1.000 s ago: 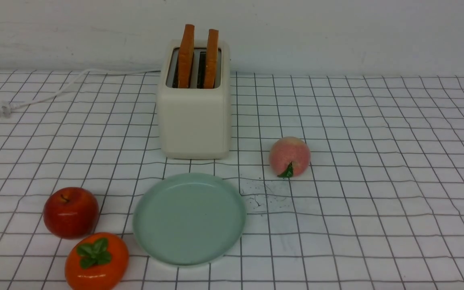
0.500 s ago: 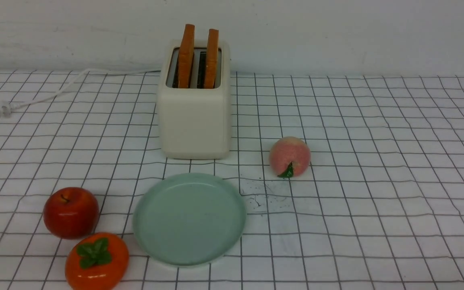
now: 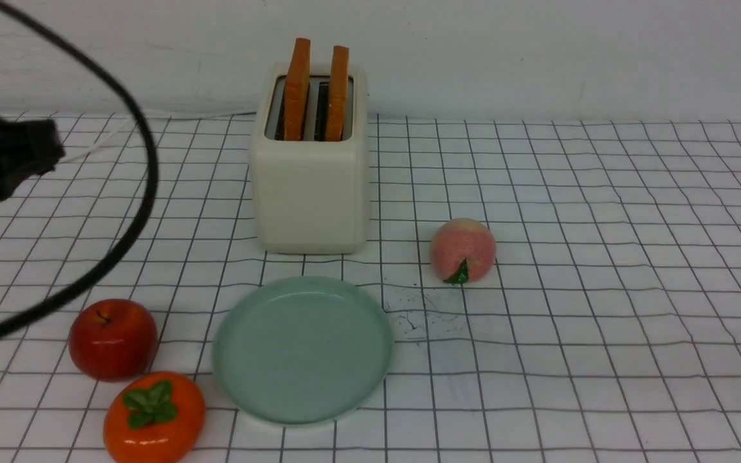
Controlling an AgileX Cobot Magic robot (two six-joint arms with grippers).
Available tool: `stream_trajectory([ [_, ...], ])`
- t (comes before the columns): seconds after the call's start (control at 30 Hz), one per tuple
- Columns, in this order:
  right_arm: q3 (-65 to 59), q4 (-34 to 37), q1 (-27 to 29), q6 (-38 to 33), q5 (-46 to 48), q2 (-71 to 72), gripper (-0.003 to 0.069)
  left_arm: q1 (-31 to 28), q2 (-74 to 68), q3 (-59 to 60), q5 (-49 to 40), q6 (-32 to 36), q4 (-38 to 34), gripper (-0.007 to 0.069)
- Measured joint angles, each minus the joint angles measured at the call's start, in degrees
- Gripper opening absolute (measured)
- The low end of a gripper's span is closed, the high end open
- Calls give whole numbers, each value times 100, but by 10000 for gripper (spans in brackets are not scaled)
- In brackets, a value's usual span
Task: Take toasted bread from bread machine on white checkered table place on plate.
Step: 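Reach for a toast slice standing in the toaster with the left gripper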
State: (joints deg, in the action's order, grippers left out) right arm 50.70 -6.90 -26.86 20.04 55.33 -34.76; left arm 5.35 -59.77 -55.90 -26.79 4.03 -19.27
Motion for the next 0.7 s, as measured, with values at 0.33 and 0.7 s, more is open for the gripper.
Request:
stream_trajectory([
  [0.33,852,283,-193,-449,93,-833,-2,1197,-2567,-2403,-894,-240,305,-11],
  [0.7,1004,528,-193,-597,-643,-877,10,1113,-4859,-4580,-445,-259,379,429],
])
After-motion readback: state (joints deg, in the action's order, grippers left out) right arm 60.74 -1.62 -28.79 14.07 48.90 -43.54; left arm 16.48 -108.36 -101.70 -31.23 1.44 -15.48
